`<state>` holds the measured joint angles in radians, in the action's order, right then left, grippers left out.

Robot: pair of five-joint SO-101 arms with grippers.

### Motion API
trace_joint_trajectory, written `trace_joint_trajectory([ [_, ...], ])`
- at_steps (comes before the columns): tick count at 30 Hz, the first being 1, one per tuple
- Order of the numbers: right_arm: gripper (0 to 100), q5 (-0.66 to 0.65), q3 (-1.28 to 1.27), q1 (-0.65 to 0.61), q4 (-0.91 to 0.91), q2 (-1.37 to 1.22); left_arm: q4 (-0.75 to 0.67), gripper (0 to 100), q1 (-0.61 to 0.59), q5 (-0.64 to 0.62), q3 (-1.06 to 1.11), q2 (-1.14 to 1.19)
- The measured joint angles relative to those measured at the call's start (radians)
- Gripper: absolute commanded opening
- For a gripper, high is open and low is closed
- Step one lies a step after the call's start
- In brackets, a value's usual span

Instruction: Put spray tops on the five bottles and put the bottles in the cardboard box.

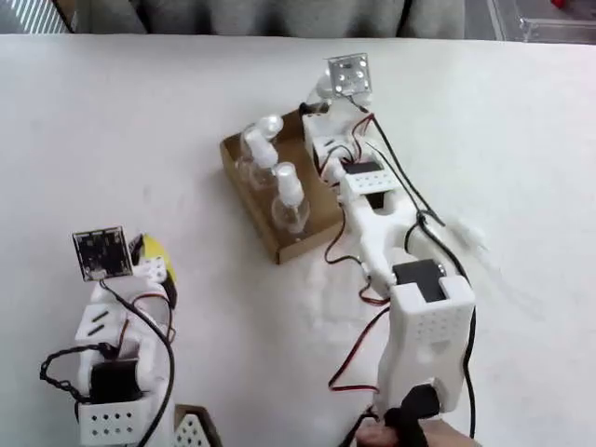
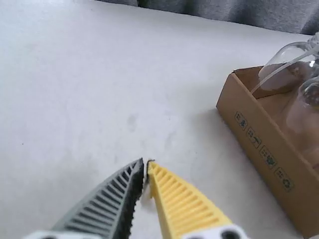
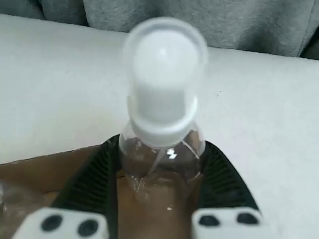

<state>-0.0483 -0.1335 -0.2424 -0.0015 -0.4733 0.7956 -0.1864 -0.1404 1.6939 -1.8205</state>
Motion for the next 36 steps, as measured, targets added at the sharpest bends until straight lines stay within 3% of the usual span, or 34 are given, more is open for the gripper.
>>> trace_joint_trajectory([
  [17, 1.9, -0.032, -0.003, -0.015, -0.002, 0.000, 0.000, 2, 0.000, 0.000, 0.000, 0.000],
  [26, 19.3, -0.035, -0.005, -0.020, -0.002, 0.000, 0.000, 2, -0.002, 0.000, 0.000, 0.000],
  [36, 23.5, -0.199, -0.005, -0.025, -0.006, -0.002, 0.000, 2, -0.002, 0.000, 0.000, 0.000],
])
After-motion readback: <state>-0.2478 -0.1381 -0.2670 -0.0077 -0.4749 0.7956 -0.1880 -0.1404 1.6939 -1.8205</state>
